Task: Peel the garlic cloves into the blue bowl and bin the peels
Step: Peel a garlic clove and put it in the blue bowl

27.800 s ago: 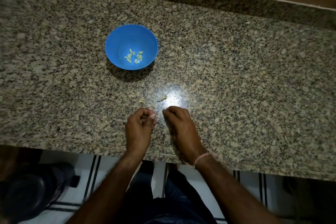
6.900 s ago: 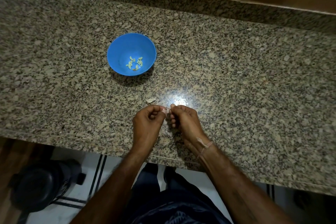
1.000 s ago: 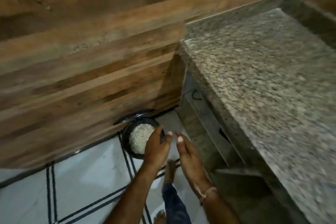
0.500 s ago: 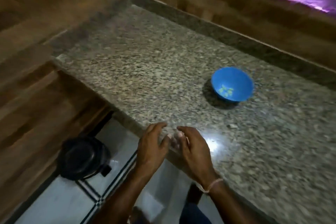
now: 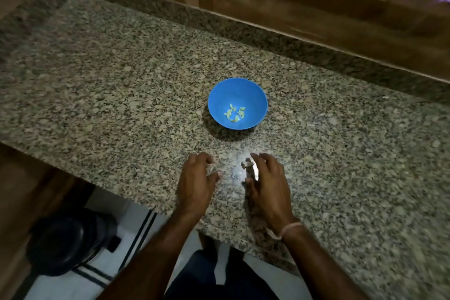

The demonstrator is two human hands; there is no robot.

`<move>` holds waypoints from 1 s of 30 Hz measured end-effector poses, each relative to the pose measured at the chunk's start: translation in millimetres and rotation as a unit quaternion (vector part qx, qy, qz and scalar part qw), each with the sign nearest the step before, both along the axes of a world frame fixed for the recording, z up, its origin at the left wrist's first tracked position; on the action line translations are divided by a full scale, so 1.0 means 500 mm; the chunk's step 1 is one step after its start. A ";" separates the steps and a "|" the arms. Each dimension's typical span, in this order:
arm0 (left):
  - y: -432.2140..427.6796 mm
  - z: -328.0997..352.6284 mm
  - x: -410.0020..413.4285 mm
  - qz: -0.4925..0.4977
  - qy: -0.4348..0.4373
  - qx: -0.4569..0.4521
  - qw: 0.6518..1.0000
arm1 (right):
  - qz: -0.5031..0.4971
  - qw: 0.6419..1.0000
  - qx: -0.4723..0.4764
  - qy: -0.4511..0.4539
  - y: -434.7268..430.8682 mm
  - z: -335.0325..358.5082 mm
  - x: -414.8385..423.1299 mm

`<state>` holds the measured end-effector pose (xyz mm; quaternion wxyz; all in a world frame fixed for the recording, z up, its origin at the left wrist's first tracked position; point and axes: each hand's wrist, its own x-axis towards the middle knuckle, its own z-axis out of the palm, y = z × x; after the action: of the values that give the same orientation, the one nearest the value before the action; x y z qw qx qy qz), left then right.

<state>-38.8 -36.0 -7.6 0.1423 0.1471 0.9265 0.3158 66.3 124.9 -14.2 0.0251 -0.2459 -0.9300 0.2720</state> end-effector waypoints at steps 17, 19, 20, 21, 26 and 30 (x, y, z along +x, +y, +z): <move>0.106 0.091 -0.139 -0.089 0.117 0.127 0.981 | -0.063 0.997 0.037 -0.028 0.019 -0.013 -0.063; 0.144 0.099 -0.178 -0.112 0.149 0.098 0.978 | -0.074 0.997 0.019 -0.017 0.020 -0.014 -0.063; 0.158 0.100 -0.194 -0.122 0.153 0.078 0.977 | -0.076 0.997 0.012 -0.011 0.021 -0.016 -0.063; 0.170 0.100 -0.206 -0.133 0.152 0.058 0.978 | -0.078 0.997 0.006 -0.004 0.023 -0.016 -0.061; 0.163 0.111 -0.191 -0.109 0.208 0.050 0.971 | -0.029 0.996 -0.041 0.080 0.031 -0.018 -0.053; 0.112 0.068 -0.073 -0.059 0.070 0.117 0.989 | -0.002 0.994 -0.038 0.104 0.024 -0.040 -0.054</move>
<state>-75.1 20.1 26.4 0.0778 0.2392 0.8803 0.4022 39.2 136.9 -34.0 0.1127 -0.2190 -0.9109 0.3310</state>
